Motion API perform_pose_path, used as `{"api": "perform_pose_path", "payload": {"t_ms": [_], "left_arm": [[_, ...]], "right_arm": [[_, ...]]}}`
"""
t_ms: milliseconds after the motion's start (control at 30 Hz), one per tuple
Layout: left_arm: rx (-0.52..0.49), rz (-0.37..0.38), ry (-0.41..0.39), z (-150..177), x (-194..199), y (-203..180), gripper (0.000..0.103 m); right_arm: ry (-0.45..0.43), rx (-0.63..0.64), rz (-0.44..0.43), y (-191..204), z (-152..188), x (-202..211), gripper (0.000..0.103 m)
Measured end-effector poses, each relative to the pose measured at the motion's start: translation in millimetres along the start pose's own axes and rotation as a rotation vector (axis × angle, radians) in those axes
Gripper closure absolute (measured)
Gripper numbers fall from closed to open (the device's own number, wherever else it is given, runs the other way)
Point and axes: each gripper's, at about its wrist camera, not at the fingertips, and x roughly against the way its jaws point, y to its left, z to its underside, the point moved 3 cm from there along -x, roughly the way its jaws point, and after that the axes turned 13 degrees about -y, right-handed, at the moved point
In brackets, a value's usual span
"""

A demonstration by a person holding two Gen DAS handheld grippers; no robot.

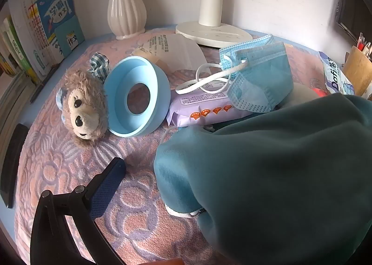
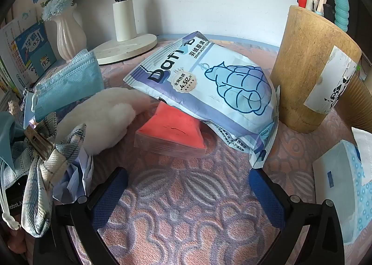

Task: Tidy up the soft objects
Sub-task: 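Lift both tools and move them over the cluttered quilt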

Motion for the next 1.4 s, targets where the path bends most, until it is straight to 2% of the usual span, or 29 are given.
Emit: {"api": "perform_pose_path", "payload": {"t_ms": [167, 333, 467, 567, 633, 700, 767, 900, 933, 1033, 1100, 1200, 1233, 1300, 1400], "left_arm": [[0.009, -0.002, 0.016, -0.2, -0.1, -0.2, 0.0], [0.028, -0.031, 0.082, 11.9, 17.1, -3.6, 0.0], [-0.027, 0.044, 0.109, 35.0, 42.5, -9.5, 0.0], [-0.055, 0.084, 0.105, 48.9, 63.7, -12.1, 0.001], [-0.031, 0.168, 0.079, 54.6, 82.6, -12.2, 0.001], [0.012, 0.246, 0.019, 54.9, 104.0, -7.8, 0.001], [0.02, 0.243, -0.048, 49.6, 122.9, -4.2, 0.001], [0.0, 0.16, -0.157, 35.4, 152.2, -5.7, 0.001], [-0.014, 0.139, -0.193, 28.3, 160.1, -9.3, 0.001], [-0.079, 0.076, -0.285, 4.8, 176.1, -14.8, 0.0], [-0.122, 0.039, -0.337, -14.9, 176.7, -18.6, 0.0], [-0.136, 0.062, -0.343, -22.6, 183.2, -16.0, 0.0], [-0.127, 0.078, -0.34, -22.2, 184.7, -16.2, 0.0], [-0.093, 0.124, -0.319, -15.7, 183.2, -13.6, 0.001], [-0.069, 0.139, -0.306, -6.9, 179.8, -15.0, 0.001]], "right_arm": [[0.008, 0.01, -0.012, -0.1, 0.4, 0.8, 0.0], [0.161, 0.073, -0.111, 4.2, 15.4, 23.6, 0.0], [0.145, 0.129, -0.151, 1.0, 40.8, 54.0, 0.0], [0.205, 0.116, -0.143, -2.3, 49.1, 67.1, 0.0], [0.256, 0.146, -0.126, 1.5, 52.4, 73.8, 0.0], [0.234, 0.145, -0.122, 7.2, 52.8, 85.1, 0.0], [0.177, 0.145, -0.125, 16.0, 55.5, 104.2, 0.0], [0.068, 0.138, -0.134, 32.0, 48.5, 142.7, 0.0], [0.016, 0.139, -0.131, 37.1, 41.3, 156.5, 0.0], [-0.078, 0.127, -0.133, 21.1, 29.2, 195.8, 0.0], [-0.086, 0.108, -0.153, 16.4, 19.5, 206.0, 0.0], [-0.088, 0.063, -0.172, 10.8, 18.0, 206.6, 0.0], [-0.083, 0.045, -0.17, -3.8, 17.0, 195.4, 0.0], [-0.077, 0.012, -0.179, -15.9, 9.2, 178.4, 0.0], [-0.073, -0.032, -0.187, -27.3, 8.6, 177.9, 0.0]]}}
